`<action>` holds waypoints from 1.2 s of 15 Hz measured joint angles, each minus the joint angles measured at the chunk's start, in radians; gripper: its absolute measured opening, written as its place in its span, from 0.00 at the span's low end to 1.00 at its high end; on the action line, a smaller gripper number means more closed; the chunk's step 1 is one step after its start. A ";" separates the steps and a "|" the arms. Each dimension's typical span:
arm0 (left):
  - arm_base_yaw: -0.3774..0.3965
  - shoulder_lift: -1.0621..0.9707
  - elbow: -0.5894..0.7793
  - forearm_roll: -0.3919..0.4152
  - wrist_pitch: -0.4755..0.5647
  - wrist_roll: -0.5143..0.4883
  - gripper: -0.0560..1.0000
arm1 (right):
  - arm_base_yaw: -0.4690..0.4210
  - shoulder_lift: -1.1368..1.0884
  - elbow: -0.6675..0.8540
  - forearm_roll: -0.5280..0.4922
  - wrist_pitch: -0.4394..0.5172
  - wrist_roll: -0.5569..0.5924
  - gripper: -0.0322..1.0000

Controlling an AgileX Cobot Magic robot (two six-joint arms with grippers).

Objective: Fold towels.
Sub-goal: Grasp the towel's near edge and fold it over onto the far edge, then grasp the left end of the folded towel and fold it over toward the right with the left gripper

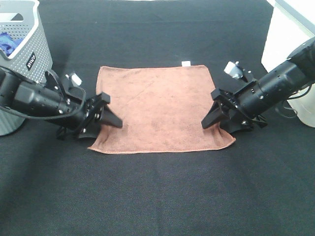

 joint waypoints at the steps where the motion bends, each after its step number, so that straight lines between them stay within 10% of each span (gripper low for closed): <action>1: -0.004 0.011 0.001 0.006 -0.007 -0.003 0.32 | 0.001 0.009 0.000 -0.014 -0.013 0.036 0.38; 3: -0.001 0.020 0.003 0.018 -0.004 -0.003 0.08 | 0.000 0.014 0.001 -0.048 -0.011 0.066 0.07; 5: 0.006 0.020 0.003 0.025 0.019 -0.004 0.06 | 0.000 0.014 0.002 -0.056 -0.003 0.083 0.03; 11: 0.037 -0.117 0.054 0.315 0.105 -0.210 0.06 | 0.000 -0.113 0.011 -0.204 0.108 0.234 0.03; 18: 0.037 -0.266 0.311 0.352 0.098 -0.230 0.06 | 0.008 -0.246 0.272 -0.211 0.099 0.247 0.03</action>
